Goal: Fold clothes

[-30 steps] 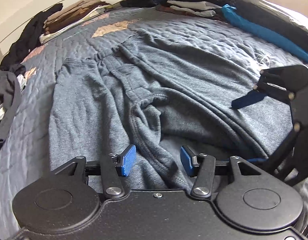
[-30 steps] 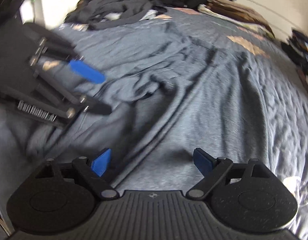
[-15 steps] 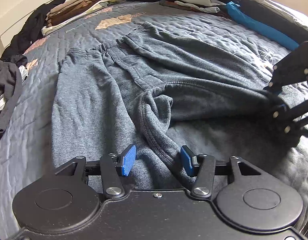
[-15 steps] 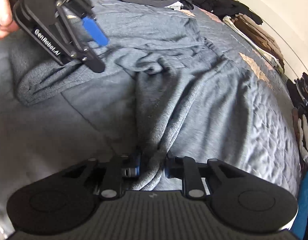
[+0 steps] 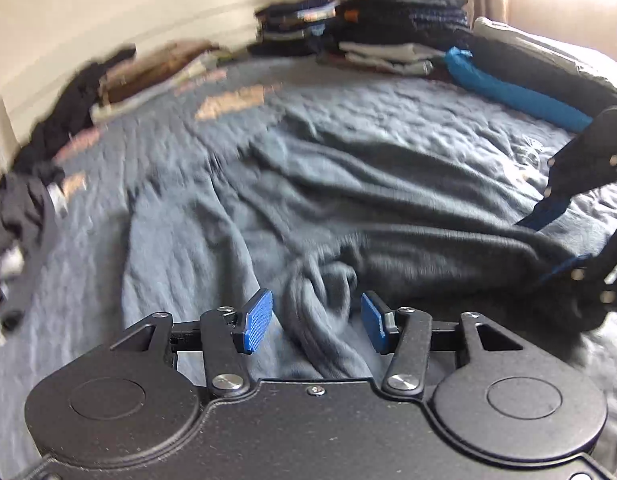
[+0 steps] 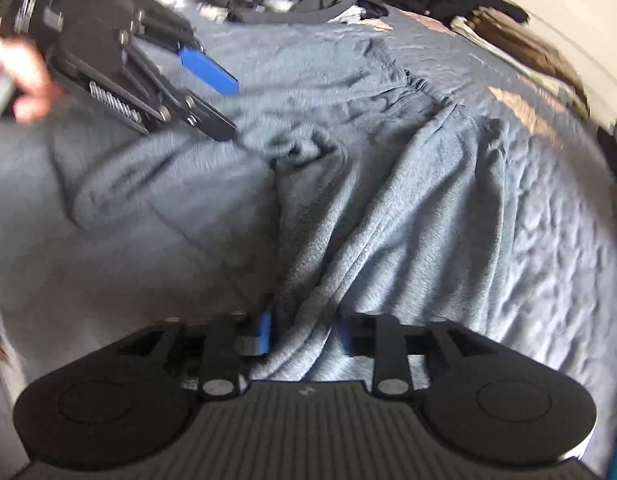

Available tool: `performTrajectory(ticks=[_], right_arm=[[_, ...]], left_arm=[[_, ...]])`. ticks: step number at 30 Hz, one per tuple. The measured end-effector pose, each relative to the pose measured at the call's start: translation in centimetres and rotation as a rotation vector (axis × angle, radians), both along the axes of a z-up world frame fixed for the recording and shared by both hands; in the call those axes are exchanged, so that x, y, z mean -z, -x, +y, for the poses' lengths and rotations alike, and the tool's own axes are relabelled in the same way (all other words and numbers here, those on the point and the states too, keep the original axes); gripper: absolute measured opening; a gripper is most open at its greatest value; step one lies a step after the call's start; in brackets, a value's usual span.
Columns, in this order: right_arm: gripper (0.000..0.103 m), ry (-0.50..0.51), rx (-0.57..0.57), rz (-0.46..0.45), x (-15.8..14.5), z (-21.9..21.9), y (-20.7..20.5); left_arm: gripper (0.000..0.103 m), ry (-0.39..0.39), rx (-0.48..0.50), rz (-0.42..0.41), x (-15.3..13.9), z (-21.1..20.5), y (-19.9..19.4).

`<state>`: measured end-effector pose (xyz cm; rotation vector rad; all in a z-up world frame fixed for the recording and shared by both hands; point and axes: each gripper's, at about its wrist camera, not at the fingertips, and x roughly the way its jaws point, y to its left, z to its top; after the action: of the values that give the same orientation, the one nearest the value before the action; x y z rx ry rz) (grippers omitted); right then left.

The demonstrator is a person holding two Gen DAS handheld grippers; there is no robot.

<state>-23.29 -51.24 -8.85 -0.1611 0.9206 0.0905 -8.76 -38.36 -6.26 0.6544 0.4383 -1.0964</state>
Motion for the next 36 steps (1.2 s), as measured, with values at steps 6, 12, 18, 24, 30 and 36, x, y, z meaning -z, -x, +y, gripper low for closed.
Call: performTrajectory(ticks=[6,12,18,24,30,36], right_arm=[[0.074,-0.350,0.138,-0.172,-3.2,-4.1,0.4],[0.078,-0.616,0.355,-0.267,-2.4,-8.7,-0.4],[0.078,-0.562,0.372,-0.246,-1.0,-8.3,-1.3],[0.079,-0.516,0.307,-0.217,-0.8,-7.4,-1.7],[0.079,-0.531,0.340,-0.221,-0.5,-7.7,-1.7],[0.079,-0.578,0.372,-0.230,-0.2,-7.5,-1.8]], left_arm=[[0.046,-0.113,0.144,-0.250,2.7,-2.8,3.7],[0.024,-0.314,0.179,-0.463,7.5,-3.9,4.1],[0.011,-0.283,0.116,-0.334,5.3,-3.0,2.1],[0.022,-0.239,0.076,-0.138,3.7,-2.6,1.2],[0.059,0.030,-0.123,0.183,0.5,1.4,-2.0],[0.060,0.335,-0.551,0.516,0.2,8.6,-5.0]])
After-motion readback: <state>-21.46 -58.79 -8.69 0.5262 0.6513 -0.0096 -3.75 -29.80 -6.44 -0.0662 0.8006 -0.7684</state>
